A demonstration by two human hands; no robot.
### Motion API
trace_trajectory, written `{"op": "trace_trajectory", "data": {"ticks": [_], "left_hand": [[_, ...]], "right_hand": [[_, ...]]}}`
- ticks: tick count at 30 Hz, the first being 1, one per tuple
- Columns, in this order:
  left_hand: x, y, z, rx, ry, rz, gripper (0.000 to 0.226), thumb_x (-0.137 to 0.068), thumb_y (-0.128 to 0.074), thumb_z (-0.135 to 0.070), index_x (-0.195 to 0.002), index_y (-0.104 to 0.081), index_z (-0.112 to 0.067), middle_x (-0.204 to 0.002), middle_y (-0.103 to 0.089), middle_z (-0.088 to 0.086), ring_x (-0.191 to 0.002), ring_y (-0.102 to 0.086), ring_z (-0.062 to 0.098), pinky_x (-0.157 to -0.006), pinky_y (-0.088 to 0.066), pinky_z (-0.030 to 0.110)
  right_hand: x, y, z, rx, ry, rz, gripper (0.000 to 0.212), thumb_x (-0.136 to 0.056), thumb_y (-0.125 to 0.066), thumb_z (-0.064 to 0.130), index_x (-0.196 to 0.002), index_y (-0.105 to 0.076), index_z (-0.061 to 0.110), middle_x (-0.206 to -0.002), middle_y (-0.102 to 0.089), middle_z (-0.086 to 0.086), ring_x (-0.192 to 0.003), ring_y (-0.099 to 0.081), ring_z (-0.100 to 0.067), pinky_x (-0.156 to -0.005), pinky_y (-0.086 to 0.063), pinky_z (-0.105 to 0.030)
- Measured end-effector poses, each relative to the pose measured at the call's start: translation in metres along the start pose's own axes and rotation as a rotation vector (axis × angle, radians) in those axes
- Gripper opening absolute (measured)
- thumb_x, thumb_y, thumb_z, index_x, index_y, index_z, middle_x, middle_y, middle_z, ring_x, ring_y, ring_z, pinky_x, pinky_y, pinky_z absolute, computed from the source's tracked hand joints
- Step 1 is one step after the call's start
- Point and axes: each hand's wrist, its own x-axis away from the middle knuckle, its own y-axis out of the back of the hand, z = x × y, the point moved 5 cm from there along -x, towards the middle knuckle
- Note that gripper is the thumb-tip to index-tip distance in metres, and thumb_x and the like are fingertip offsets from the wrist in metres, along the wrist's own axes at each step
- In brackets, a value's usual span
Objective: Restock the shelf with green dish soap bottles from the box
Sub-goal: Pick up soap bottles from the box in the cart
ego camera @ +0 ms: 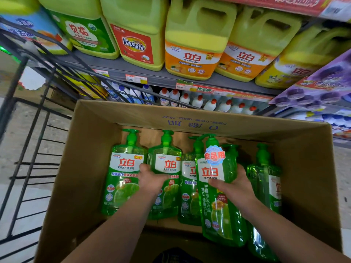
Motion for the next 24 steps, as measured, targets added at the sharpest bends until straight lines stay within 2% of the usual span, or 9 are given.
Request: {"op": "trace_trajectory", "data": {"ticks": [3, 5, 6, 8, 11, 14, 16, 21, 24], "left_hand": [[0.005, -0.005, 0.008, 0.133, -0.019, 0.083, 0.075, -0.068, -0.077, 0.002, -0.123, -0.030, -0.017, -0.118, -0.054, 0.019, -0.100, -0.059, 0.031, -0.072, -0.053, 0.033], [0.005, -0.004, 0.010, 0.110, -0.029, 0.111, 0.098, -0.065, -0.082, -0.004, -0.139, -0.021, -0.023, -0.135, -0.046, 0.020, -0.119, -0.050, 0.036, -0.094, -0.049, 0.043], [0.004, -0.005, 0.008, 0.044, -0.033, 0.114, 0.111, -0.062, -0.085, -0.011, -0.145, -0.013, -0.025, -0.146, -0.036, 0.019, -0.132, -0.039, 0.038, -0.106, -0.040, 0.048], [0.011, -0.013, 0.004, -0.152, -0.047, 0.122, 0.123, -0.058, -0.088, -0.029, -0.150, -0.006, -0.021, -0.154, -0.024, 0.016, -0.141, -0.024, 0.036, -0.113, -0.029, 0.052], [0.022, -0.025, 0.000, -0.176, -0.053, 0.147, 0.114, -0.060, -0.087, -0.031, -0.146, -0.015, -0.017, -0.145, -0.038, 0.015, -0.134, -0.038, 0.036, -0.110, -0.035, 0.049], [0.027, -0.027, 0.000, -0.139, -0.076, 0.181, 0.100, -0.063, -0.086, -0.026, -0.140, -0.022, -0.015, -0.130, -0.055, 0.010, -0.119, -0.053, 0.032, -0.103, -0.044, 0.043], [0.032, -0.022, 0.000, -0.117, -0.097, 0.187, 0.095, -0.065, -0.085, -0.022, -0.139, -0.025, -0.013, -0.125, -0.056, 0.005, -0.119, -0.053, 0.031, -0.101, -0.043, 0.040], [0.045, 0.009, 0.001, -0.101, -0.083, 0.279, 0.099, -0.066, -0.084, -0.022, -0.143, -0.022, -0.016, -0.132, -0.054, 0.006, -0.124, -0.049, 0.031, -0.107, -0.037, 0.042], [0.058, 0.033, -0.005, -0.050, -0.091, 0.334, 0.090, -0.068, -0.082, -0.017, -0.140, -0.029, -0.019, -0.126, -0.059, 0.008, -0.112, -0.055, 0.027, -0.104, -0.039, 0.042]], "right_hand": [[0.001, 0.004, -0.006, -0.005, -0.011, 0.002, 0.089, -0.067, -0.083, 0.018, -0.140, -0.031, 0.016, -0.103, -0.062, 0.002, -0.089, -0.060, -0.016, -0.066, -0.045, -0.023], [0.002, 0.007, -0.007, 0.003, -0.011, 0.006, 0.090, -0.068, -0.083, 0.018, -0.140, -0.030, 0.017, -0.104, -0.060, 0.002, -0.089, -0.058, -0.016, -0.060, -0.043, -0.020], [0.002, 0.009, -0.008, 0.004, -0.013, 0.004, 0.091, -0.068, -0.083, 0.018, -0.141, -0.029, 0.017, -0.105, -0.059, 0.002, -0.090, -0.058, -0.016, -0.058, -0.042, -0.019], [0.003, 0.011, -0.009, 0.011, -0.019, -0.002, 0.093, -0.068, -0.083, 0.019, -0.142, -0.027, 0.017, -0.108, -0.059, 0.001, -0.093, -0.058, -0.018, -0.058, -0.044, -0.020], [0.002, 0.013, -0.015, 0.049, -0.058, -0.004, 0.098, -0.064, -0.085, 0.024, -0.142, -0.026, 0.014, -0.119, -0.059, -0.003, -0.107, -0.057, -0.023, -0.085, -0.050, -0.033], [0.002, 0.019, -0.018, 0.072, -0.072, 0.006, 0.082, -0.063, -0.086, 0.024, -0.128, -0.038, 0.012, -0.115, -0.061, -0.004, -0.099, -0.058, -0.021, -0.086, -0.048, -0.032], [0.006, 0.022, -0.017, 0.067, -0.091, 0.012, 0.079, -0.063, -0.086, 0.023, -0.126, -0.040, 0.012, -0.114, -0.061, -0.005, -0.100, -0.058, -0.022, -0.089, -0.048, -0.034], [0.024, 0.017, -0.009, 0.003, -0.085, 0.050, 0.119, -0.045, -0.091, 0.039, -0.142, -0.028, 0.013, -0.133, -0.054, -0.011, -0.122, -0.051, -0.032, -0.103, -0.043, -0.047], [0.042, 0.014, -0.007, -0.091, -0.094, 0.078, 0.084, -0.060, -0.088, 0.023, -0.127, -0.038, 0.012, -0.120, -0.059, -0.007, -0.108, -0.056, -0.025, -0.093, -0.045, -0.035]]}}
